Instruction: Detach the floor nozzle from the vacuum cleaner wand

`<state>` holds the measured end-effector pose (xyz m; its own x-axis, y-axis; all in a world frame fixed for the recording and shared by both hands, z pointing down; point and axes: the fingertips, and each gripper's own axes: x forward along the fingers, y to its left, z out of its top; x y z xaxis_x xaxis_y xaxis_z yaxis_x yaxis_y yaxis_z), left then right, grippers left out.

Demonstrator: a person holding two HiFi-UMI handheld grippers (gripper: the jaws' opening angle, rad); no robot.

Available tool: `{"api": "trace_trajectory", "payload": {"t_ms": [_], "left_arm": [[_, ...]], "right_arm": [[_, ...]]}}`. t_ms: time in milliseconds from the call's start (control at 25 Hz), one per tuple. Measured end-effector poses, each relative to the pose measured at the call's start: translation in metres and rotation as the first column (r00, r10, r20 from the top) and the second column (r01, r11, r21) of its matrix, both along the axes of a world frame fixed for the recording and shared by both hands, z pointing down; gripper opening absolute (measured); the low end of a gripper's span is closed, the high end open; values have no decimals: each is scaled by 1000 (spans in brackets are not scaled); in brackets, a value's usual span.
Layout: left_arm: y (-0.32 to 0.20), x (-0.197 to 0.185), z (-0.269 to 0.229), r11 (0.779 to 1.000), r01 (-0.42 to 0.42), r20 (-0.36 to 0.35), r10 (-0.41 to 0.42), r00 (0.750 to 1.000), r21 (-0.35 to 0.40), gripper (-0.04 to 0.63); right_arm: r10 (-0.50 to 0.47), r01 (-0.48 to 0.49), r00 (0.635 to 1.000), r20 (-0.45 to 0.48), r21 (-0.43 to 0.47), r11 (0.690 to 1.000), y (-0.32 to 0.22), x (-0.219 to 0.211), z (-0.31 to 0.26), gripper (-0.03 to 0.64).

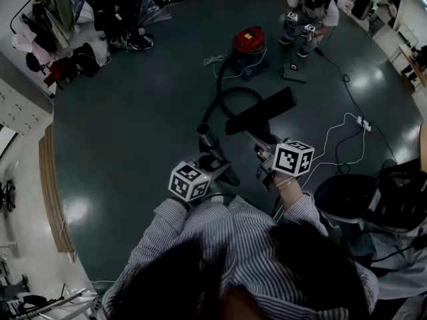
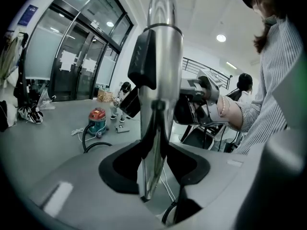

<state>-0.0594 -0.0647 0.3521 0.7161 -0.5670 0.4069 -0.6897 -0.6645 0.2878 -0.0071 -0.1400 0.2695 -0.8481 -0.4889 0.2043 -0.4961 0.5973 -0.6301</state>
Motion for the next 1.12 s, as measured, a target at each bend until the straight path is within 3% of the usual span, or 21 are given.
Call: {"api": "trace_trajectory", "payload": {"t_ms": [680,1120], "left_arm": [[-7,5,9,999,-22,-14,22,1000,-24,176],[-8,14,8,999,-39,-31,38,999,-26,176]], "right_arm": [[6,-7,1000,15,24,1000,-5,-1,-5,143],[12,-11,1000,-24,25,1000,-4,3,-3,143]]}}
